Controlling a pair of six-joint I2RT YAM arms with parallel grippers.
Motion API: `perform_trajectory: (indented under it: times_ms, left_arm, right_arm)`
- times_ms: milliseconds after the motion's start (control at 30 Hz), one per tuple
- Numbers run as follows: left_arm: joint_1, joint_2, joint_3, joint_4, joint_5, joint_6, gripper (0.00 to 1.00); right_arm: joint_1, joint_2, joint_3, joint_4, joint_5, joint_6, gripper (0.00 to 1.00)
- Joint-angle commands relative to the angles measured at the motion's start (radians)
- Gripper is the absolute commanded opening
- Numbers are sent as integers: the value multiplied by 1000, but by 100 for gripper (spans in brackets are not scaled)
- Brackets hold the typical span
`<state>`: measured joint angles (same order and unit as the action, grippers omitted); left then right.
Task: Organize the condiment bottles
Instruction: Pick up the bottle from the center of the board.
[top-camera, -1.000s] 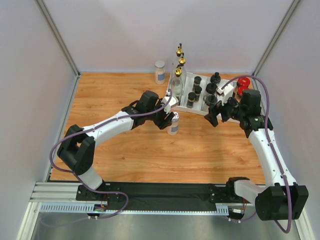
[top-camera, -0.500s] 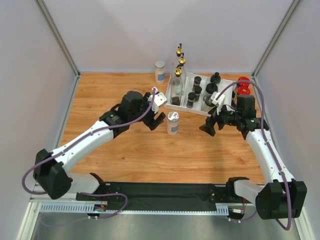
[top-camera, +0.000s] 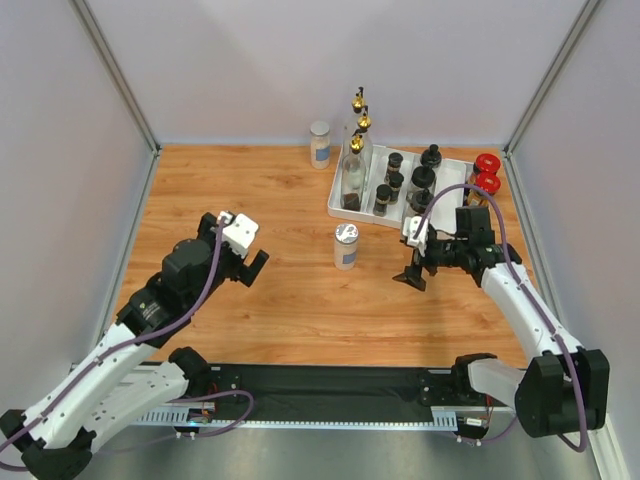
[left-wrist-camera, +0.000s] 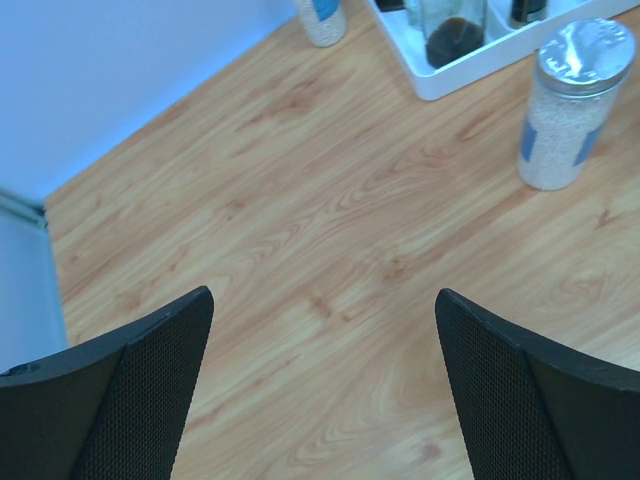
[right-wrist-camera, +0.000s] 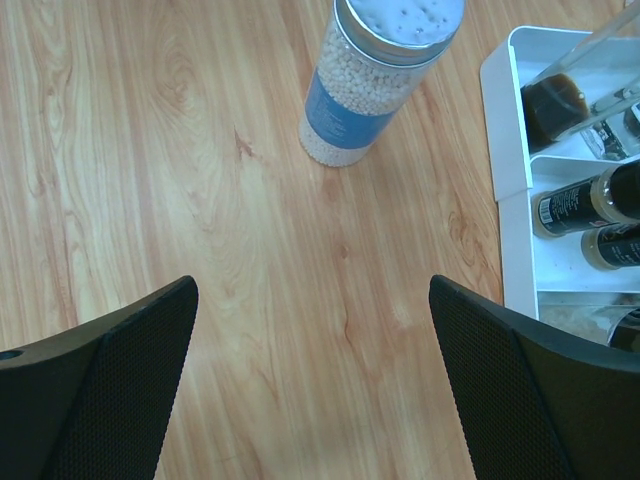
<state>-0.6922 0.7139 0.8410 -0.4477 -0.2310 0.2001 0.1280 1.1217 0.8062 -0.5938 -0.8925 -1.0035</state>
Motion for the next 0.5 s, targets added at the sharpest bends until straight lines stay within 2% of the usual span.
perform_trajectory:
  times_ms: [0,133,200,333,467]
  left_arm:
    - [0,-66,-55,15,-140,10,100]
    - [0,-100,-72,35,-157,10,100]
    - [0,-90,-85,40,-154,-8,100]
    - [0,-83,-86,32,-166,-11,100]
    - [2,-97,-92,40,-177,-10,100]
  right_arm:
    - [16,41,68,19,42,-2,100]
    - [80,104,129,57,174,124,100]
    - [135,145,142,145,275,201,100]
    - [191,197,154,192,346,226,100]
    - [260,286,240,183,424,264,100]
